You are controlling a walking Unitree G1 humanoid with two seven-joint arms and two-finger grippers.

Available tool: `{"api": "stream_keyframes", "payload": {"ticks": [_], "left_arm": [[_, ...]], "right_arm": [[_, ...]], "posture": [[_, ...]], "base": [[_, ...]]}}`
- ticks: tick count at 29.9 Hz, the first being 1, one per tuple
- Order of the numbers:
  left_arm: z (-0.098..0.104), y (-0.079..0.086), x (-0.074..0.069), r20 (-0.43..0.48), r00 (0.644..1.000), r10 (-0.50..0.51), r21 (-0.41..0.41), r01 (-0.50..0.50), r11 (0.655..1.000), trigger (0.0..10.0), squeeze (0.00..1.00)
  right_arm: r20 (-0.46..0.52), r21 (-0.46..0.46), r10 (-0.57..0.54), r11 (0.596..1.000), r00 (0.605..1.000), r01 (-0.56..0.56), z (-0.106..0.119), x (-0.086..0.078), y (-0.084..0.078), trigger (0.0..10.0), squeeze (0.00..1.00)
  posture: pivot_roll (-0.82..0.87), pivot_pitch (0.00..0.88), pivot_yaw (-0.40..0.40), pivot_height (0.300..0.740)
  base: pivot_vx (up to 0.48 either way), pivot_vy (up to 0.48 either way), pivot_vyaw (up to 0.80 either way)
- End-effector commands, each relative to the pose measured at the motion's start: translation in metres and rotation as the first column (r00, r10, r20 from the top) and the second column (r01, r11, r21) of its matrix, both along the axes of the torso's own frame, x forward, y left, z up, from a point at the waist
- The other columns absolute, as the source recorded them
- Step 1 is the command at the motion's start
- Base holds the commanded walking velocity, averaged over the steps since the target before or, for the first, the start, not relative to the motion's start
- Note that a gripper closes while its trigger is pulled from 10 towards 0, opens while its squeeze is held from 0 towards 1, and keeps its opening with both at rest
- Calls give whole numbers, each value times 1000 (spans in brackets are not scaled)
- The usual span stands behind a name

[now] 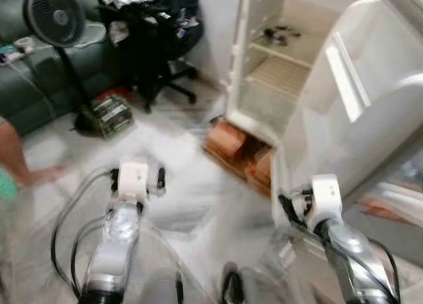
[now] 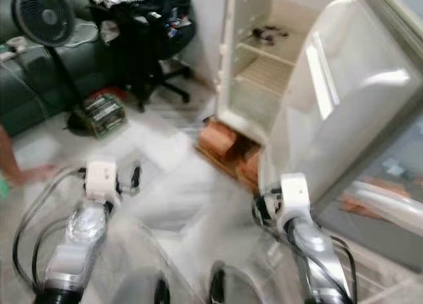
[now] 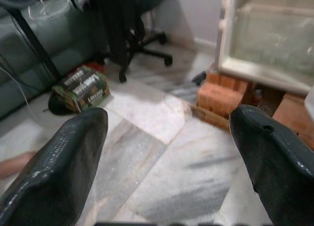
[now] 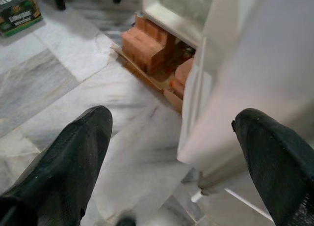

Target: Restocking fridge

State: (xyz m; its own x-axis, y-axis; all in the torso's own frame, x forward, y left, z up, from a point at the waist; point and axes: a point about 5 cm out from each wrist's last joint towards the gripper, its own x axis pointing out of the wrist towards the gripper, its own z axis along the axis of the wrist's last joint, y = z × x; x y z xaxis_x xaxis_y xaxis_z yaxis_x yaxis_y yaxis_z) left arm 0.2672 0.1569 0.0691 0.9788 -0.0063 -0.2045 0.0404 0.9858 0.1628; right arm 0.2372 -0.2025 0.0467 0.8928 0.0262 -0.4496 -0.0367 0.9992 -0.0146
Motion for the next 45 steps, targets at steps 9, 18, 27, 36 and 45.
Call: {"api": "stream_keyframes", "payload": {"ticks": [9,18,27,36,45], "left_arm": [[-7,7,-5,-35,998,52,-32,-53,998,10000,0],[1,8,2,14,1000,21,-29,-21,999,10000,0],[-2,5,-1,-5,1000,16,-26,-16,1000,10000,0],[1,6,1,16,1000,-2,-33,3,999,10000,0],[0,6,-3,13,1000,0,-46,1,999,10000,0]], "right_arm": [[213,57,-196,980,957,188,34,30,-14,10000,0],[318,120,-243,969,916,215,54,53,-5,10000,0],[344,57,-368,926,864,372,56,52,-28,10000,0],[409,79,-349,934,843,348,71,65,-26,10000,0],[399,67,-293,954,869,291,65,59,-13,10000,0]], "posture": [[103,61,-14,740],[109,57,-13,740],[109,62,-13,740],[107,63,-10,740],[111,65,-14,740]], "base": [[0,0,0],[132,203,0],[80,32,0],[0,0,0],[0,0,-592]]}}
